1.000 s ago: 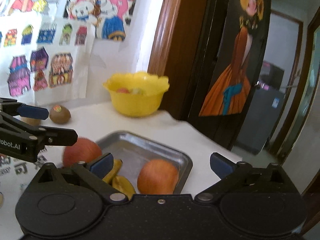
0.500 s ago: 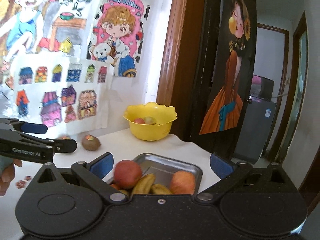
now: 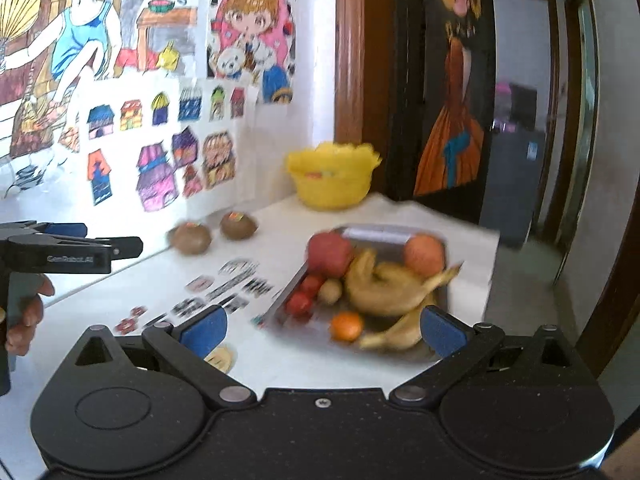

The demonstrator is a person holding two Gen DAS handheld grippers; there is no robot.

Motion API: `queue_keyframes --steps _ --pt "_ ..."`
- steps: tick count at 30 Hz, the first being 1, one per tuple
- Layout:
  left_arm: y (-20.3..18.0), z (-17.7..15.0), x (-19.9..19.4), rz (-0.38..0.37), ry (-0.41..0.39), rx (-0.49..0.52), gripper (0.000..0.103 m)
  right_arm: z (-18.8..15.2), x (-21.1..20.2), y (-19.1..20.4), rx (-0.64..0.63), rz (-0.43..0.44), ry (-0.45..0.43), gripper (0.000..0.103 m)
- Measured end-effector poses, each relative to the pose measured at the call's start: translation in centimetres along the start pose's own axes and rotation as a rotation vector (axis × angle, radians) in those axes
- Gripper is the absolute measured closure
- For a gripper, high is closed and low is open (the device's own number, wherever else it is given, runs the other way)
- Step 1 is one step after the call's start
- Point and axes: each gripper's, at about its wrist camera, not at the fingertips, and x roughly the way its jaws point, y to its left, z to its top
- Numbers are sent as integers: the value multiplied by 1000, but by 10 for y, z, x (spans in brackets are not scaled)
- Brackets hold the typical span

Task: Organize fruits
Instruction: 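Lift both tools away from the tray toward the kiwis, then grasp a brown kiwi with the right tool while the left tool grasps the other kiwi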

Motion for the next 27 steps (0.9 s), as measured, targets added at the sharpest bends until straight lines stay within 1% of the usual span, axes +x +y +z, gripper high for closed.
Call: queue_keyframes --steps 4,8,10,12,15,17,22,27 --pt "11 -12 -1 10 37 17 0 -15 6 21 79 37 84 1" --pt "20 -19 1 0 56 20 0 -28 13 39 176 59 134 1" --pt "24 -19 2 -4 57 29 0 -30 18 48 175 64 162 1" --pt "27 -18 4 -3 53 38 0 -26 22 59 150 50 170 1" --pt "32 -13 7 5 39 36 0 -10 27 68 127 34 152 1" --pt "38 -8 12 16 33 27 0 7 32 74 123 34 125 1" --pt "46 3 26 35 28 1 0 53 46 88 95 62 37 1" --pt "48 14 45 57 31 -11 0 102 70 86 99 105 -63 1"
